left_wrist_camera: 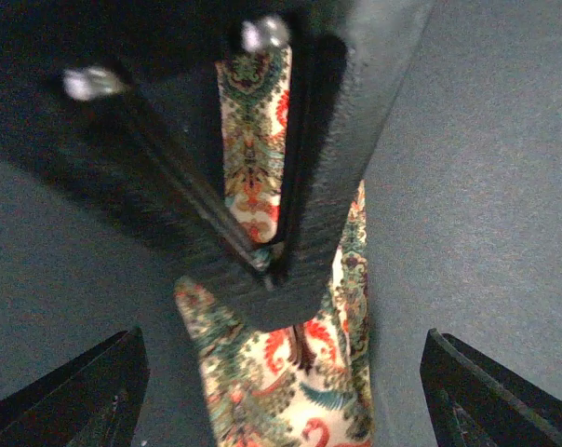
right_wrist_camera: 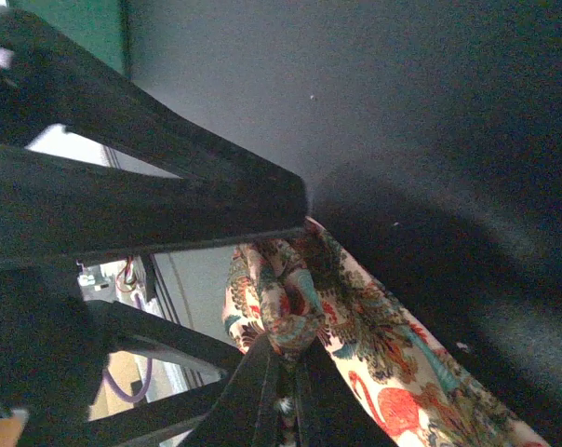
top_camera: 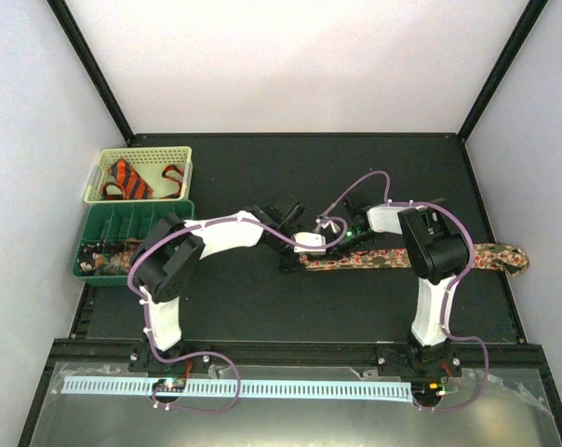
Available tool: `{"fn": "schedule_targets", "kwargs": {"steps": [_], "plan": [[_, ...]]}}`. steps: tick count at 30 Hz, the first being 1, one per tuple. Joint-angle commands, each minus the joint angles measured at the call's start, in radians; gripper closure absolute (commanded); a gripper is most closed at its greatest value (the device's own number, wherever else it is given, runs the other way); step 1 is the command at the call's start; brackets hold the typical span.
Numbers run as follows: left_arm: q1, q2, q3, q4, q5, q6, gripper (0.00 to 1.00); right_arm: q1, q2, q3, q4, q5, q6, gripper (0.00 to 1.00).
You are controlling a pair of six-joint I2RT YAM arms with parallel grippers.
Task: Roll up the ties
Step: Roll the tie at the center of the board.
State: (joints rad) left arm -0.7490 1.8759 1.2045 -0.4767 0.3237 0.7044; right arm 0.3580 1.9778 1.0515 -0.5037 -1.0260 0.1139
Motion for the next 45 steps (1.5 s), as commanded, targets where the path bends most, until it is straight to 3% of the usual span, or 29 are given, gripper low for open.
{"fn": "schedule_targets", "kwargs": {"steps": [1, 6, 10, 15, 18, 20, 25, 28, 31, 34, 38, 40, 45], "plan": [[-0.016, 0.041, 0.047, -0.008, -0.055, 0.004, 0.17, -0.015, 0.000, -0.014, 0.038, -0.015, 0.002, 0.95], [-0.049, 0.065, 0.054, -0.023, -0.121, 0.060, 0.27, -0.019, 0.009, -0.027, 0.048, -0.042, 0.000, 0.95], [-0.055, 0.074, 0.059, -0.021, -0.184, 0.064, 0.44, -0.019, 0.009, -0.042, 0.064, -0.056, 0.004, 0.92], [-0.055, 0.062, 0.032, -0.017, -0.202, 0.100, 0.58, -0.020, 0.000, -0.047, 0.076, -0.052, 0.020, 0.74], [-0.056, 0.053, 0.012, -0.008, -0.209, 0.112, 0.60, -0.023, -0.009, -0.046, 0.086, -0.052, 0.038, 0.65], [-0.055, 0.051, 0.008, -0.004, -0.210, 0.113, 0.61, -0.025, -0.015, -0.050, 0.102, -0.054, 0.055, 0.64], [-0.054, 0.057, 0.015, -0.003, -0.217, 0.107, 0.61, -0.024, -0.017, -0.049, 0.116, -0.050, 0.069, 0.88], [-0.044, 0.052, 0.022, 0.004, -0.215, 0.082, 0.57, -0.024, -0.006, -0.028, 0.075, -0.024, 0.025, 0.98], [-0.012, 0.029, 0.049, -0.007, -0.152, 0.022, 0.47, -0.024, 0.006, -0.009, 0.046, 0.013, -0.012, 0.98], [0.056, -0.028, 0.035, 0.035, 0.075, -0.087, 0.36, -0.024, 0.019, -0.002, 0.032, 0.041, -0.037, 0.98], [0.153, -0.152, -0.198, 0.369, 0.309, -0.227, 0.25, -0.024, 0.042, 0.001, 0.006, 0.072, -0.071, 0.98], [0.173, -0.180, -0.304, 0.527, 0.332, -0.232, 0.23, -0.024, 0.049, 0.002, -0.001, 0.091, -0.083, 0.98], [0.179, -0.156, -0.429, 0.661, 0.329, -0.207, 0.21, -0.024, 0.067, 0.020, -0.014, 0.129, -0.102, 0.98]]}}
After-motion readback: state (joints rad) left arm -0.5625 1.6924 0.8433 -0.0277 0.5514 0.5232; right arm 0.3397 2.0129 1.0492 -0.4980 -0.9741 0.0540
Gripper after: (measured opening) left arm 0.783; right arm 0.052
